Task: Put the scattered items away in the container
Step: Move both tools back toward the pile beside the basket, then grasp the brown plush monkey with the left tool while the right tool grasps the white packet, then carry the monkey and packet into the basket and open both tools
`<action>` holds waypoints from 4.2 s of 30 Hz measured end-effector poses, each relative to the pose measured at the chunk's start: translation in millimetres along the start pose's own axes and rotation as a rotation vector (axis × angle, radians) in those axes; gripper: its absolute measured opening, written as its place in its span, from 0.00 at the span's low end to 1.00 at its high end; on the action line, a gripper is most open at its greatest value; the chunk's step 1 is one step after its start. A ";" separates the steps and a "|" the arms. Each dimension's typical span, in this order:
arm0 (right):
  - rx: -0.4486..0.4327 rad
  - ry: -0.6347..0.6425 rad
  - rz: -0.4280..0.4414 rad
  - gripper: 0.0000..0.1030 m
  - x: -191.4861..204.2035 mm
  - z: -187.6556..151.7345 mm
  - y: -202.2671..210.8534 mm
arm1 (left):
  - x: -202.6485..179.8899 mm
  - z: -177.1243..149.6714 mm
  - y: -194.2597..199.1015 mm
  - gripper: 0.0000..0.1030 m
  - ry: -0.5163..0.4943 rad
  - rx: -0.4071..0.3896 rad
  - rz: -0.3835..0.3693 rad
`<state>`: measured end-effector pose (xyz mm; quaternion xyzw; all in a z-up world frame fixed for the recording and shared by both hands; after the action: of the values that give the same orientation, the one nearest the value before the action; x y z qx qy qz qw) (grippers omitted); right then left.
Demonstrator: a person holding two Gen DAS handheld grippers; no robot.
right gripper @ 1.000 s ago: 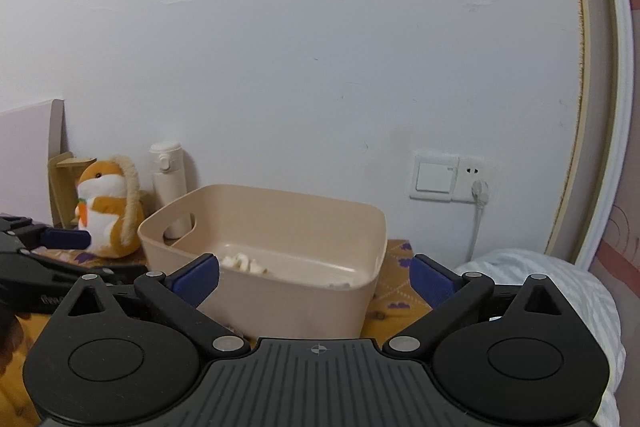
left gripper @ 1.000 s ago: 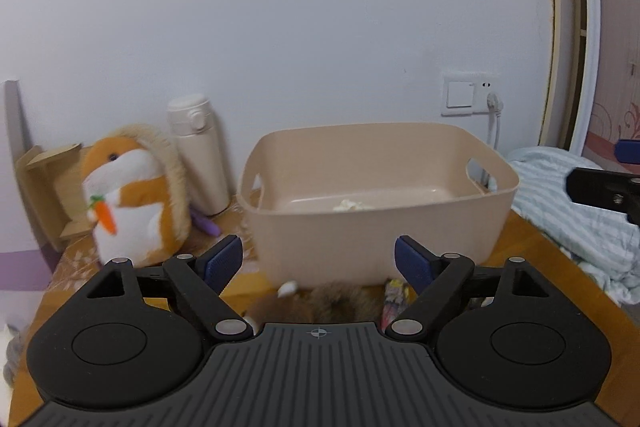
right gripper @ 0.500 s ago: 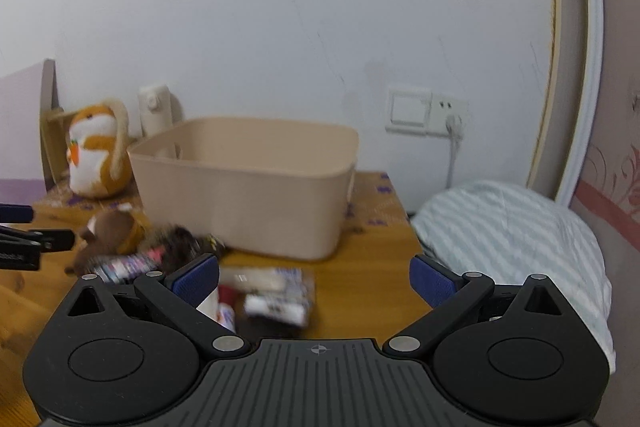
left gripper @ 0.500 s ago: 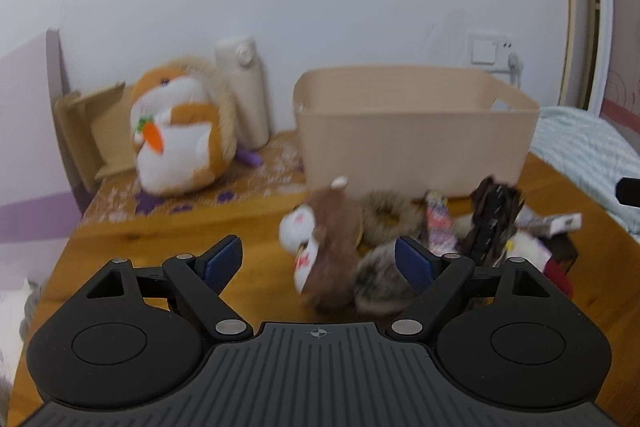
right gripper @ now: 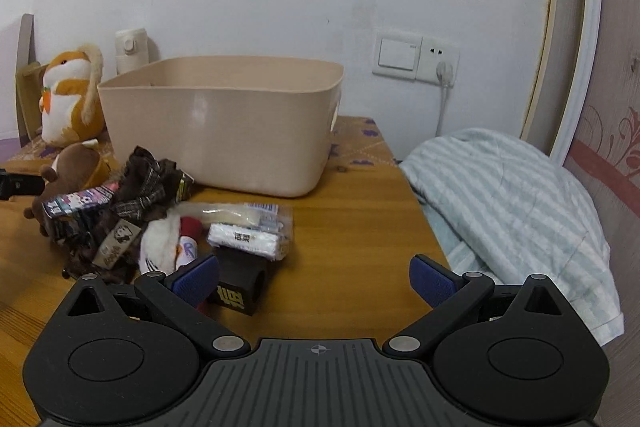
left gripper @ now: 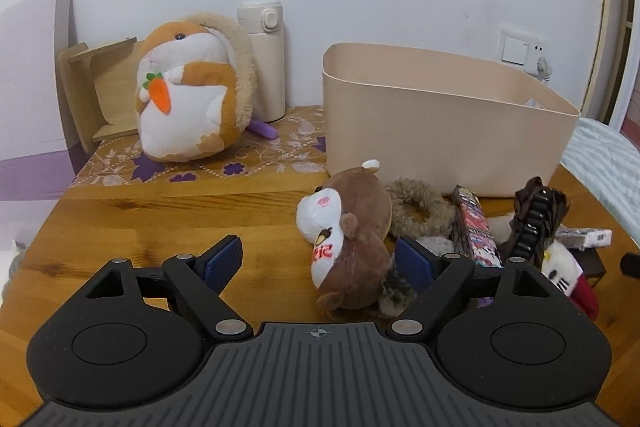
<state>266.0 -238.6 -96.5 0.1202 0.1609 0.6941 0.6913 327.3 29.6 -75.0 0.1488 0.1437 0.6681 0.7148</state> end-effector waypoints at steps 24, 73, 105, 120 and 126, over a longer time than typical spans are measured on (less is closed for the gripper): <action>-0.029 0.239 0.041 0.95 29.5 10.5 -47.8 | -3.2 -15.3 -56.2 0.83 0.065 0.084 -0.035; -0.067 0.097 0.190 0.12 16.1 53.0 -1.6 | -9.0 37.0 33.6 0.48 0.059 -0.090 -0.010; -0.188 0.042 0.159 0.12 1.5 136.7 -4.2 | -44.1 140.6 28.3 0.48 0.088 -0.266 -0.036; -0.161 0.001 0.178 0.12 14.5 165.5 -67.3 | -55.1 158.6 -47.7 0.48 0.139 -0.178 -0.015; -0.095 -0.002 0.178 0.12 19.2 152.6 -100.7 | -62.0 139.9 -89.1 0.48 0.133 -0.074 -0.001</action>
<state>417.9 -211.4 3.5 0.1018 0.1160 0.7595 0.6320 461.0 -40.9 17.2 0.0777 0.1662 0.6810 0.7090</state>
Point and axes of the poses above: each gripper's, at about its wrist camera, not at the fingertips, and y roughly against the way its jaws point, x to its left, z to its top, the point moved 6 cm from there along -y, roughly the way its jaws point, and after that the axes turned 11 degrees about -x, right-handed, at the moved point
